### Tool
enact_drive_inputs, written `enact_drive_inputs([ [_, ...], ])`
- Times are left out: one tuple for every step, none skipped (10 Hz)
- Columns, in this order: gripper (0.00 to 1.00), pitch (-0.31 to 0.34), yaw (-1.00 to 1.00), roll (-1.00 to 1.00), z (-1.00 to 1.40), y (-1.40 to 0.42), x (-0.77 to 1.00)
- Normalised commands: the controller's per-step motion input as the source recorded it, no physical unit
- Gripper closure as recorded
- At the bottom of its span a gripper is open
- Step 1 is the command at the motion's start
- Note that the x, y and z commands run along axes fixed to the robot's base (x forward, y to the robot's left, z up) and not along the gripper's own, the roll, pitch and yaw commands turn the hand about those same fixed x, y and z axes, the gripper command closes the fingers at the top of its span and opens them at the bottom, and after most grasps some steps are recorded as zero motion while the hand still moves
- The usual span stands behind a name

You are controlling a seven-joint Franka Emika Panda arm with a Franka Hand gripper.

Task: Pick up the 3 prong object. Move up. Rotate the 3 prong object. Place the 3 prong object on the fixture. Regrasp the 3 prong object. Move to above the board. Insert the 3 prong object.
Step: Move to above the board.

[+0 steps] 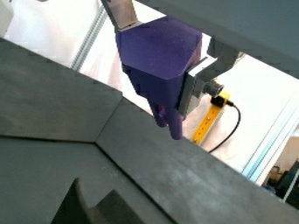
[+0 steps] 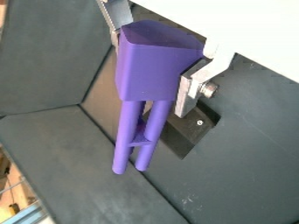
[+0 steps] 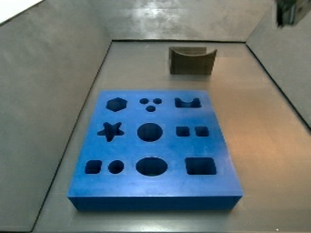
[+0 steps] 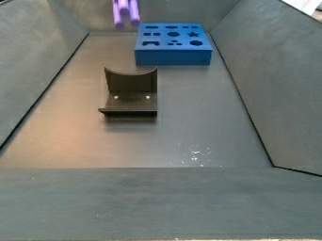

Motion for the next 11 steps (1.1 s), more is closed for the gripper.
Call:
enact_drive_inputs([
  [1.0, -0.034, 0.06, -0.03, 0.48, -0.02, 0.01],
  [1.0, -0.02, 0.02, -0.03, 0.27, -0.01, 0.0],
  [1.0, -0.113, -0.05, -1.0, 0.54, -1.0, -0.87],
  [1.0, -0.118, -0.05, -1.0, 0.5, -1.0, -0.87],
  [1.0, -0.147, -0.05, -1.0, 0.54, -1.0, -0.98],
  [1.0, -0.153, -0.05, -1.0, 0.51, -0.97, -1.0],
  [1.0, -0.18, -0.06, -1.0, 0.49, -0.88, -1.0],
  [1.0, -0.186, -0.06, -1.0, 0.4, -0.69, -0.86],
  [1.0, -0.19, -0.07, -1.0, 0.2, -0.31, -0.5],
  [1.0, -0.185, -0.08, -1.0, 0.09, -0.12, -0.27],
  [1.0, -0.187, -0.09, -1.0, 0.06, -0.07, -0.21],
])
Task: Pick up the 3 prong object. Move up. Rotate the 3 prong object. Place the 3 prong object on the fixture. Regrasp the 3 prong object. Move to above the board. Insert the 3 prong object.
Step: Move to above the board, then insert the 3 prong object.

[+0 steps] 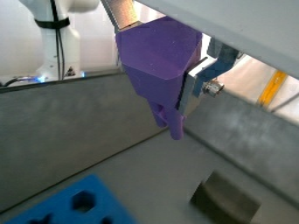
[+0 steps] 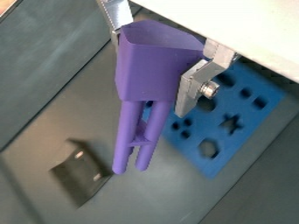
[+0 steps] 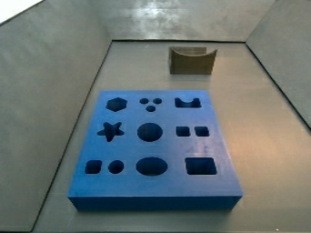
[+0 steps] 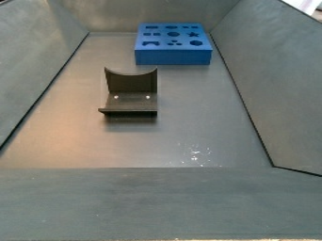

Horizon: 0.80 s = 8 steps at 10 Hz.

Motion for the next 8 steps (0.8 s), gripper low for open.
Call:
enact_drive_inputs([
  [1.0, -0.193, -0.1, -1.0, 0.04, -0.02, -0.16],
  [1.0, -0.21, -0.1, -1.0, 0.02, 0.02, -0.12],
  [1.0, -0.217, -0.1, -1.0, 0.01, 0.03, -0.1],
  [1.0, -0.187, -0.07, -0.79, 0.01, 0.05, -0.1],
  [1.0, -0.168, -0.06, -0.64, 0.0, 0.04, -0.09],
  [1.0, -0.106, -0.02, -0.34, 0.01, 0.03, -0.07],
  [1.0, -0.084, -0.02, -0.25, 0.0, 0.02, -0.06],
  [1.0, 0.0, 0.0, 0.0, 0.0, 0.02, 0.01],
])
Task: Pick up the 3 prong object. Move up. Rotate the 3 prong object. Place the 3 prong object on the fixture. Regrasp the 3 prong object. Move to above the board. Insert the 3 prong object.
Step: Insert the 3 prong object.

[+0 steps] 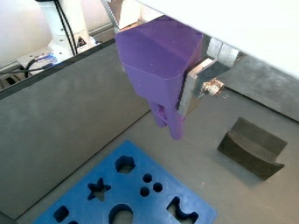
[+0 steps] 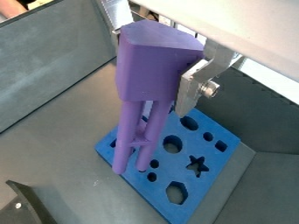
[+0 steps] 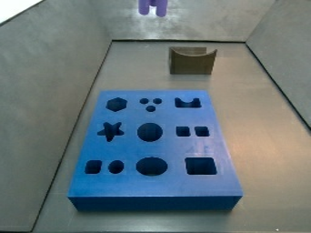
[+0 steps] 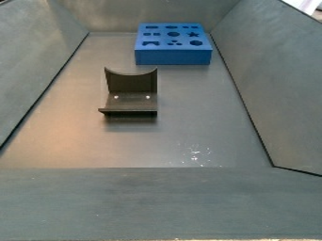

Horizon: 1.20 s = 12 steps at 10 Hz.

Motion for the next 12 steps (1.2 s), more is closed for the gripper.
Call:
enact_drive_inputs([
  [1.0, 0.076, 0.25, 0.0, -0.28, 0.01, 0.21],
  [1.0, 0.103, 0.78, -0.14, -0.68, -0.12, 0.22],
  [1.0, 0.111, 0.8, -0.14, -0.66, -0.17, 0.27],
  [1.0, 0.116, 0.76, -0.21, -0.51, -0.16, 0.23],
  [1.0, 0.144, 0.76, -0.24, -0.41, -0.12, 0.17],
  [1.0, 0.154, 0.78, -0.26, -0.31, -0.07, 0.09],
  [1.0, 0.146, 0.81, -0.26, -0.24, -0.01, 0.0],
  [1.0, 0.0, 0.81, -0.26, -0.37, 0.0, -0.01],
  [1.0, -0.084, 0.63, -0.2, -0.45, 0.05, -0.23],
  [1.0, 0.0, 0.59, -0.04, -0.36, 0.03, -0.03],
  [1.0, -0.097, 0.6, -0.13, -0.43, 0.02, -0.05],
  [1.0, -0.229, 0.52, -0.24, -0.35, 0.0, -0.13],
])
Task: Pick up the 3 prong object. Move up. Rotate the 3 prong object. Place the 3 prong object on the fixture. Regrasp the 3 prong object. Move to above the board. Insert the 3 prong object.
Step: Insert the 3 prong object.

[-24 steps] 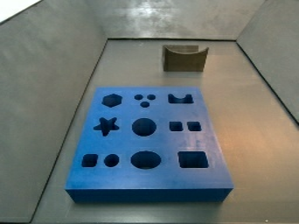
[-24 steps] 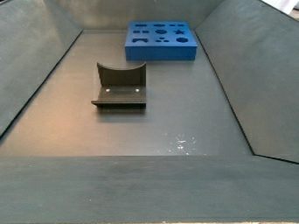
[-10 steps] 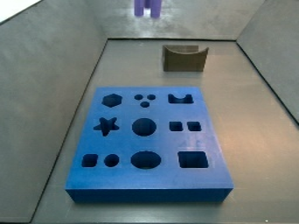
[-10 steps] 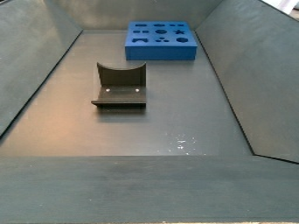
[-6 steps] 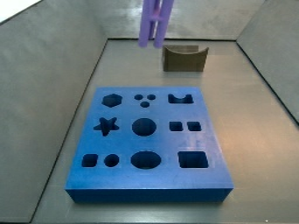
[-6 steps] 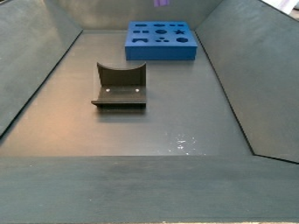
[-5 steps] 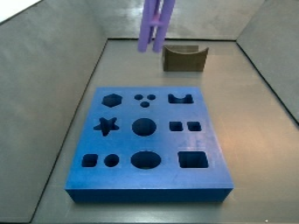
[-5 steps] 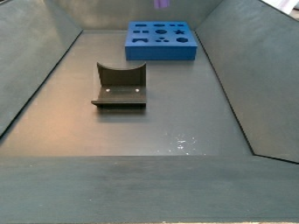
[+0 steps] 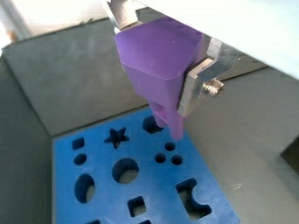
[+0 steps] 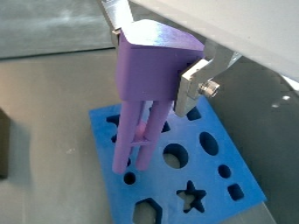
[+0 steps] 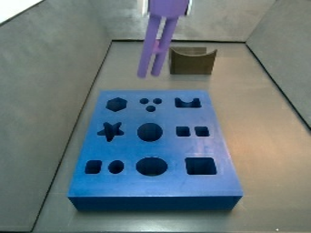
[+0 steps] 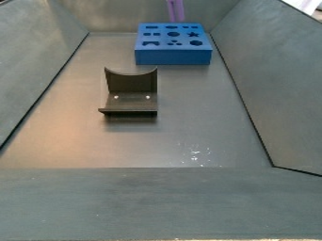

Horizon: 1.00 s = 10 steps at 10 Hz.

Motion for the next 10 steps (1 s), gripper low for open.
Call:
enact_drive_inputs([
  [1.0, -0.227, 0.46, -0.3, -0.26, 0.02, -0.13],
  [1.0, -0.211, 0.63, -0.39, -0.14, 0.07, -0.13],
  [1.0, -0.223, 0.63, -0.41, -0.1, 0.01, -0.11],
  [1.0, -0.259, 0.64, -0.38, -0.07, 0.0, -0.07],
  [1.0, -0.331, 0.63, -0.32, -0.06, 0.0, -0.04],
  [1.0, -0.387, 0.49, -0.04, -0.34, 0.03, -0.22],
  [1.0, -0.337, 0.47, 0.14, -0.5, 0.0, -0.21],
  [1.0, -0.314, 0.56, 0.0, -0.56, 0.0, -0.09],
  [1.0, -0.331, 0.54, -0.15, -0.36, 0.0, -0.06],
  [1.0, -0.251, 0.39, -0.12, -0.25, 0.0, -0.08],
])
